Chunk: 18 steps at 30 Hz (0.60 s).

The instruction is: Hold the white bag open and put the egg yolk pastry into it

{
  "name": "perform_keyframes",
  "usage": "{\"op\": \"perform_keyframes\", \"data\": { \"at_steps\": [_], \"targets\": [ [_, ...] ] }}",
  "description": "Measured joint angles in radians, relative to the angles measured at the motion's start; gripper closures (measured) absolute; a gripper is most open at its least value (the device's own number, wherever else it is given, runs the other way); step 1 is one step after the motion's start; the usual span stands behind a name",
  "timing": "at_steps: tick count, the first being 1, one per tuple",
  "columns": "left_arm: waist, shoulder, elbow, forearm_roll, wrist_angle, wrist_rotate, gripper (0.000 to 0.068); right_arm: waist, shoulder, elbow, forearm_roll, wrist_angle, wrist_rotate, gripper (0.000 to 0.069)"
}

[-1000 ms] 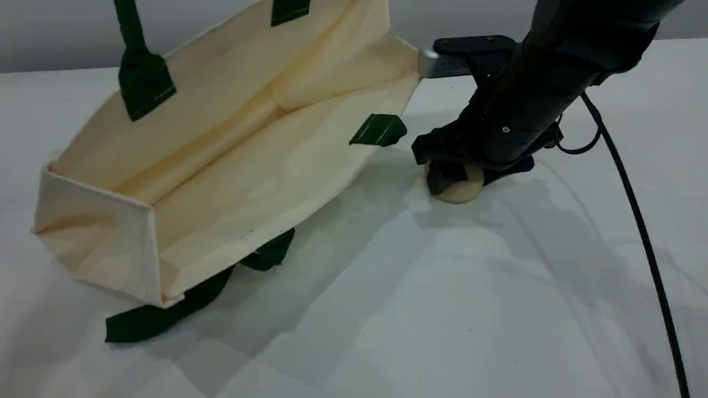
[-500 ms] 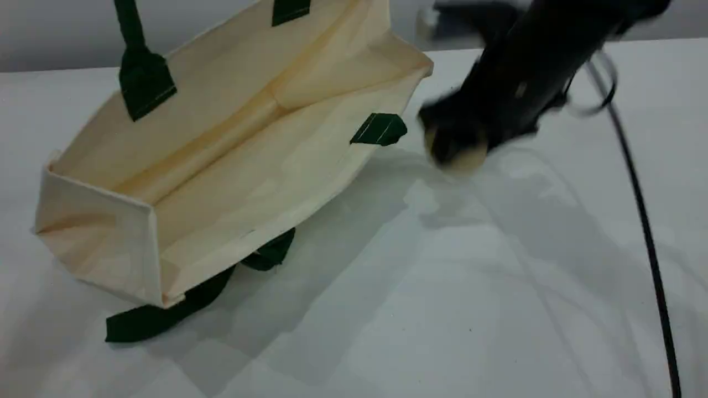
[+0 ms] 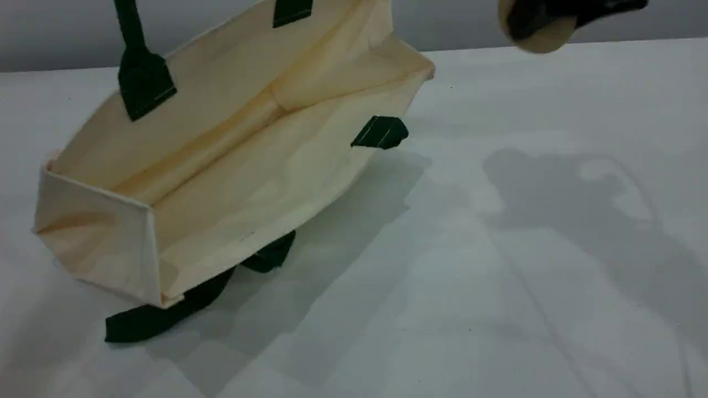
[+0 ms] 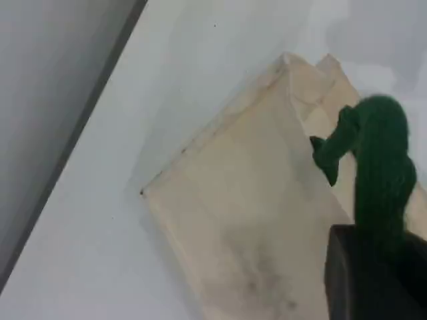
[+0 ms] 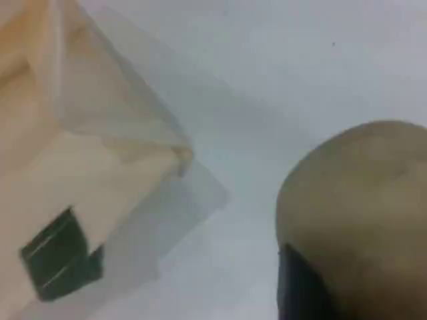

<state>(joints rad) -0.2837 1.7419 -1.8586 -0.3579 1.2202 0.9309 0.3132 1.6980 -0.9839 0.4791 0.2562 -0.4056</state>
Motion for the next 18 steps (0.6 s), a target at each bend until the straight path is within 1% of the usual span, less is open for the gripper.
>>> {"op": "perform_keyframes", "data": {
  "at_steps": [4,6,9,11,14,18],
  "targets": [
    [-0.031,0.000,-0.001,0.010,0.001,0.004,0.0590,0.056,-0.122,0.097,0.021,-0.052,0.000,0.0358],
    [-0.055,0.000,-0.009,0.038,0.002,0.004,0.0590,0.103,-0.175,0.132,0.021,-0.051,0.000,0.0358],
    [-0.085,0.000,-0.032,0.085,0.002,-0.023,0.0590,0.179,-0.224,0.166,0.021,-0.063,0.001,0.0359],
    [-0.090,0.000,-0.051,0.099,0.003,-0.053,0.0590,0.229,-0.226,0.169,0.021,-0.063,0.003,0.0359],
    [-0.099,0.000,-0.068,0.089,0.000,-0.058,0.0590,0.304,-0.221,0.170,0.022,-0.063,0.004,0.0359],
    [-0.112,0.000,-0.068,0.058,0.002,-0.058,0.0590,0.404,-0.220,0.170,0.022,-0.107,0.004,0.0359]
  ]
}}
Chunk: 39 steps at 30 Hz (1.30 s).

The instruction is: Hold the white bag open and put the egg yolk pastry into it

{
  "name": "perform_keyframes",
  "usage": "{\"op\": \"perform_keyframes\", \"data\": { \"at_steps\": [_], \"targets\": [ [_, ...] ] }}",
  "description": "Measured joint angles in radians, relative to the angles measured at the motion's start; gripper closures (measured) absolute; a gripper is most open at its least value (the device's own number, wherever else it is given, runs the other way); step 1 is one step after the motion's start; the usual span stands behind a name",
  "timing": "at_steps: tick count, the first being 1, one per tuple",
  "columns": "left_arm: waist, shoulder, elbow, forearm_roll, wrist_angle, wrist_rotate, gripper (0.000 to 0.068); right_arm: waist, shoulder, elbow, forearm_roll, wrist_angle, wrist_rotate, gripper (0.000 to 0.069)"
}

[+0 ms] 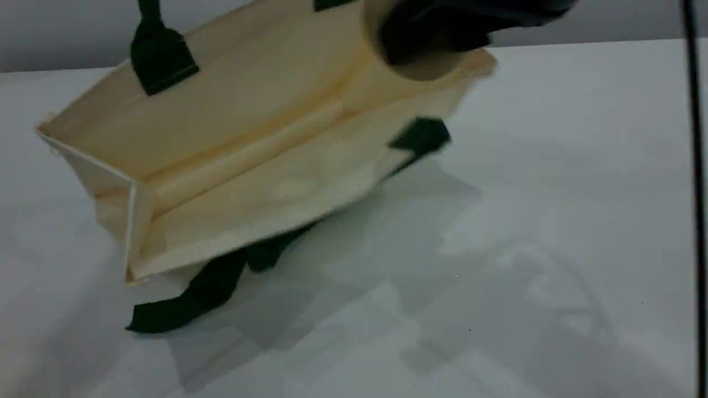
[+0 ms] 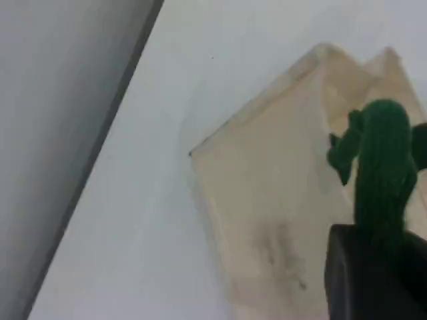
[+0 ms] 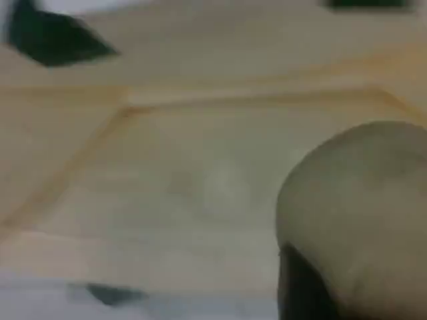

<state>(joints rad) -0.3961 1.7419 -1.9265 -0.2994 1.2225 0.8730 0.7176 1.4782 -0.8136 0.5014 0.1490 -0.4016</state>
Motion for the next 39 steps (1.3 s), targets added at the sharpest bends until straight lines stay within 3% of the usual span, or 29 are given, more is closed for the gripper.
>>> {"op": "perform_keyframes", "data": {
  "at_steps": [5,13,26,35,39],
  "targets": [
    [-0.035,0.000,0.000,-0.017,-0.001,0.000,0.0590,0.080,0.036,0.000,0.002,-0.078,0.000,0.0359],
    [-0.036,0.000,0.000,-0.014,-0.001,-0.022,0.0590,0.082,0.174,-0.002,0.021,-0.177,0.000,0.0360],
    [-0.036,0.000,0.000,-0.007,-0.001,-0.019,0.0590,0.081,0.409,-0.033,0.019,-0.479,0.063,0.0360],
    [-0.036,0.000,0.000,-0.003,-0.001,-0.019,0.0590,0.081,0.477,-0.171,0.015,-0.347,0.072,0.0359],
    [-0.036,0.000,0.000,0.020,-0.001,-0.019,0.0590,0.081,0.477,-0.180,0.028,-0.305,0.072,0.0231]
  ]
}}
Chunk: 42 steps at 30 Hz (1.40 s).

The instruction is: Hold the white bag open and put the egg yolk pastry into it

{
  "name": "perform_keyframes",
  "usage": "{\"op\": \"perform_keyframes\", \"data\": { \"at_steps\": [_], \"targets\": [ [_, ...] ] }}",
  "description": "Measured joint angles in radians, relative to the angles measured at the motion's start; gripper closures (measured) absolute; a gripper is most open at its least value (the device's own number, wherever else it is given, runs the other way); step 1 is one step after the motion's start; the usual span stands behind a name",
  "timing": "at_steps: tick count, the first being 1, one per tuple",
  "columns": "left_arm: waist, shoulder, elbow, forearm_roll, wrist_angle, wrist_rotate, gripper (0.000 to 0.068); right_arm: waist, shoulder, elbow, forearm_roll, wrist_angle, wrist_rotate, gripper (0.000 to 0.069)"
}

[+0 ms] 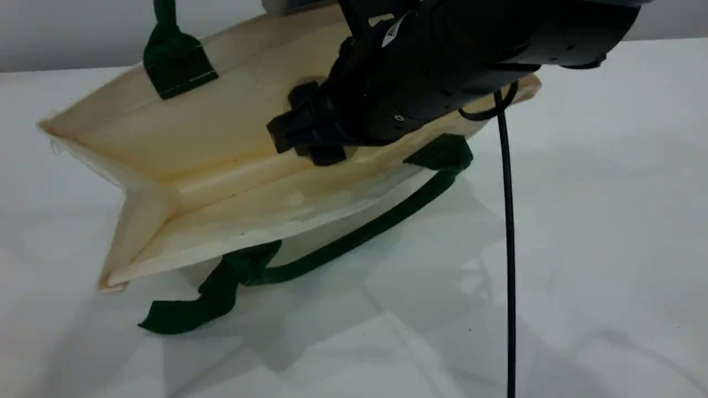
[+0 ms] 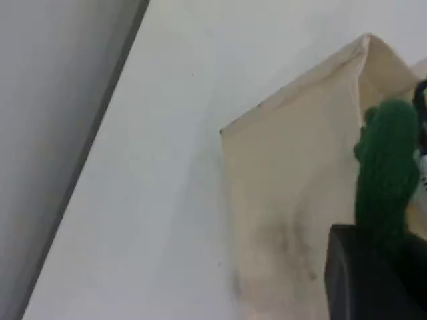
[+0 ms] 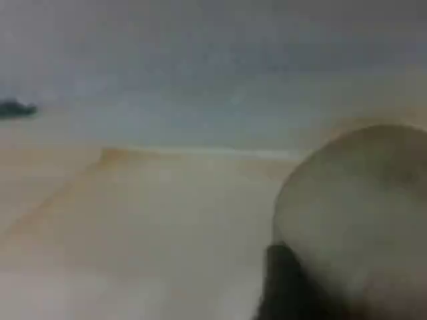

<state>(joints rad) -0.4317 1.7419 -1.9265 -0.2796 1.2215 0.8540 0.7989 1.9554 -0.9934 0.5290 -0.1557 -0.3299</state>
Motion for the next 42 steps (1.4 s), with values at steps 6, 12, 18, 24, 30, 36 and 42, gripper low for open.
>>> {"op": "perform_keyframes", "data": {
  "at_steps": [6,12,18,24,30,36,42],
  "targets": [
    [0.000,0.000,0.000,0.000,0.001,0.000,0.0590,-0.001,-0.004,0.000,0.000,0.067,-0.030,0.0062],
    [0.000,0.000,0.000,0.000,-0.001,0.001,0.0590,-0.001,-0.081,0.000,-0.007,0.165,-0.051,0.0119],
    [0.000,0.000,0.000,0.000,-0.001,0.001,0.0590,-0.012,-0.211,0.000,-0.079,0.258,-0.079,0.0135],
    [0.000,0.000,0.000,0.000,-0.001,-0.002,0.0590,-0.077,-0.360,0.000,-0.098,0.355,-0.076,0.0135],
    [0.000,0.000,0.000,-0.001,-0.001,-0.021,0.0590,-0.215,-0.498,-0.001,-0.115,0.373,-0.076,0.0135],
    [0.000,0.000,0.000,-0.004,-0.001,-0.021,0.0590,-0.388,-0.596,-0.023,-0.115,0.401,-0.076,0.0135],
    [0.000,0.000,0.000,0.022,-0.001,-0.018,0.0590,-0.544,-0.651,-0.042,-0.136,0.489,-0.076,0.0135]
  ]
}}
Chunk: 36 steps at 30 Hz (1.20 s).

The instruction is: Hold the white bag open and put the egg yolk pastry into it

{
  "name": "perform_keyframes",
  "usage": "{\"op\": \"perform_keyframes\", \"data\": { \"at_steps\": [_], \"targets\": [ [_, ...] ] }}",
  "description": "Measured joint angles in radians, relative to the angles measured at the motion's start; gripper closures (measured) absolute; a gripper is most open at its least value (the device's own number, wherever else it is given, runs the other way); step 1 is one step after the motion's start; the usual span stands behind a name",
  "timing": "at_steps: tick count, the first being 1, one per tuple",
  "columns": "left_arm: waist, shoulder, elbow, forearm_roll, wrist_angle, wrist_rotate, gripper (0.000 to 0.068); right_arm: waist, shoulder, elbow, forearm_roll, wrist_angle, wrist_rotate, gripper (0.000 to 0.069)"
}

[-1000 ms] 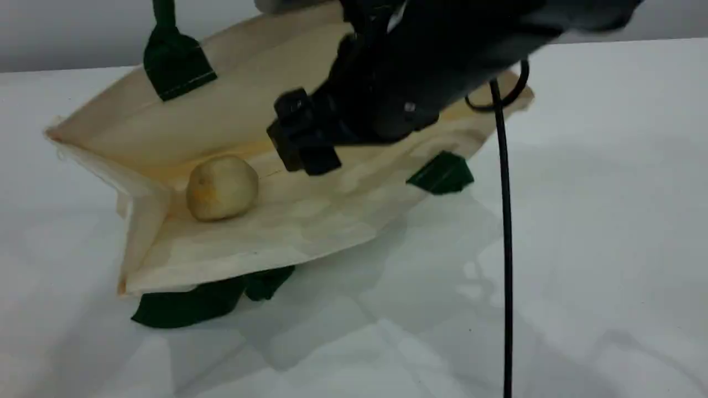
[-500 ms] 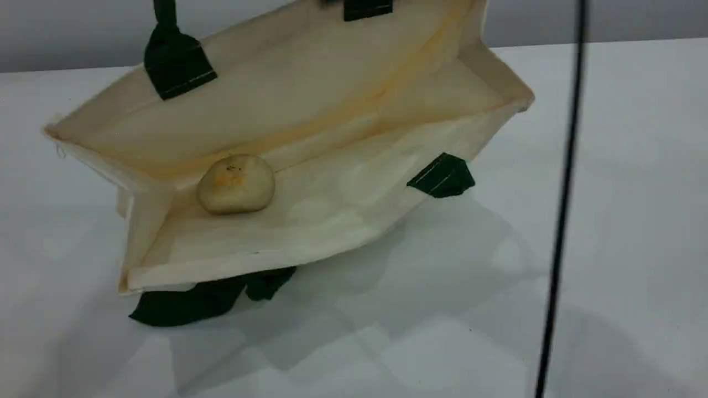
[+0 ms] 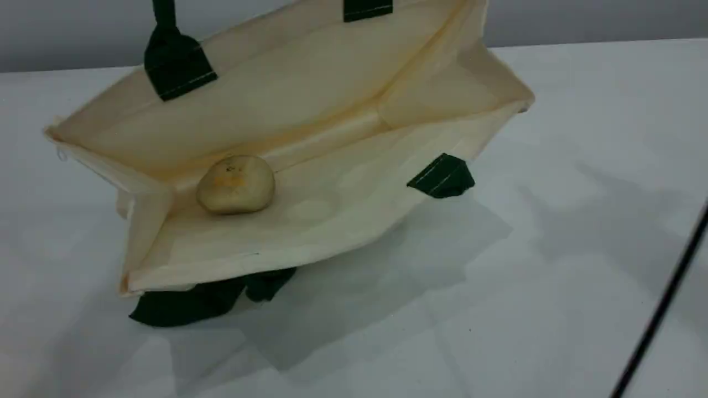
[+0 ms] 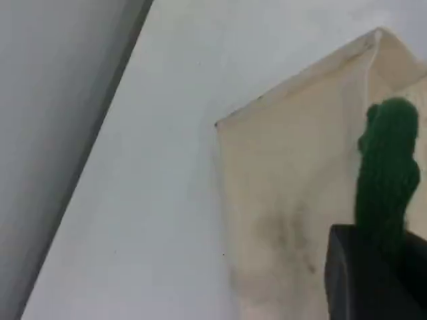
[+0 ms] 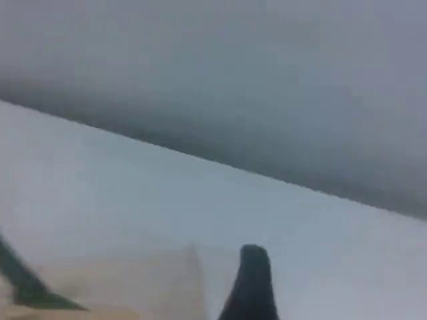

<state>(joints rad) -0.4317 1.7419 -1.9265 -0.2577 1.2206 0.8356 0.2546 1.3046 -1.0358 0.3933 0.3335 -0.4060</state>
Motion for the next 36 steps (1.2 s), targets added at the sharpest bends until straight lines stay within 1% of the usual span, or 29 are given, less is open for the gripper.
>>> {"op": "perform_keyframes", "data": {
  "at_steps": [3,5,7,9,11,13,15,17,22,25,29,32,36],
  "targets": [
    [0.000,0.000,0.000,-0.001,0.000,0.000,0.0584,-0.046,-0.008,0.000,-0.002,0.024,0.000,0.0135],
    [0.000,0.000,0.000,-0.001,0.000,0.000,0.0559,-0.055,-0.008,0.000,-0.002,0.023,0.000,0.0135],
    [0.000,0.000,0.000,-0.007,-0.001,-0.004,0.0490,-0.055,-0.008,0.000,-0.001,0.024,0.000,0.0135],
    [0.000,0.000,0.000,-0.011,-0.002,-0.017,0.0398,-0.055,-0.008,0.000,-0.001,0.024,0.000,0.0135],
    [0.000,0.000,0.000,-0.014,-0.002,-0.046,0.0289,-0.055,-0.008,0.000,-0.001,0.024,0.000,0.0135],
    [0.000,0.000,0.000,-0.015,-0.002,-0.083,0.0206,-0.055,-0.011,0.000,-0.001,0.028,0.000,0.0135],
    [0.000,0.000,0.000,-0.006,-0.002,-0.112,0.0139,-0.055,-0.025,0.000,-0.005,0.039,0.000,0.0135],
    [0.000,-0.007,0.000,0.011,-0.001,-0.156,0.0106,-0.055,-0.048,0.000,-0.024,0.040,0.000,0.0135],
    [0.000,-0.064,0.000,0.096,0.001,-0.257,0.0094,-0.055,-0.157,0.000,-0.033,0.089,0.000,0.0135],
    [0.000,-0.122,0.000,0.129,0.002,-0.331,0.0094,-0.055,-0.247,0.000,-0.033,0.141,0.000,0.0135],
    [0.000,-0.205,0.000,0.140,0.003,-0.417,0.0094,-0.055,-0.388,0.000,-0.034,0.236,0.000,0.0135],
    [0.000,-0.269,0.000,0.151,0.003,-0.487,0.0094,-0.055,-0.498,0.000,-0.035,0.331,0.005,0.0135],
    [0.000,-0.360,0.010,0.154,0.002,-0.546,0.0094,-0.055,-0.645,0.000,-0.035,0.445,0.017,0.0135]
  ]
}}
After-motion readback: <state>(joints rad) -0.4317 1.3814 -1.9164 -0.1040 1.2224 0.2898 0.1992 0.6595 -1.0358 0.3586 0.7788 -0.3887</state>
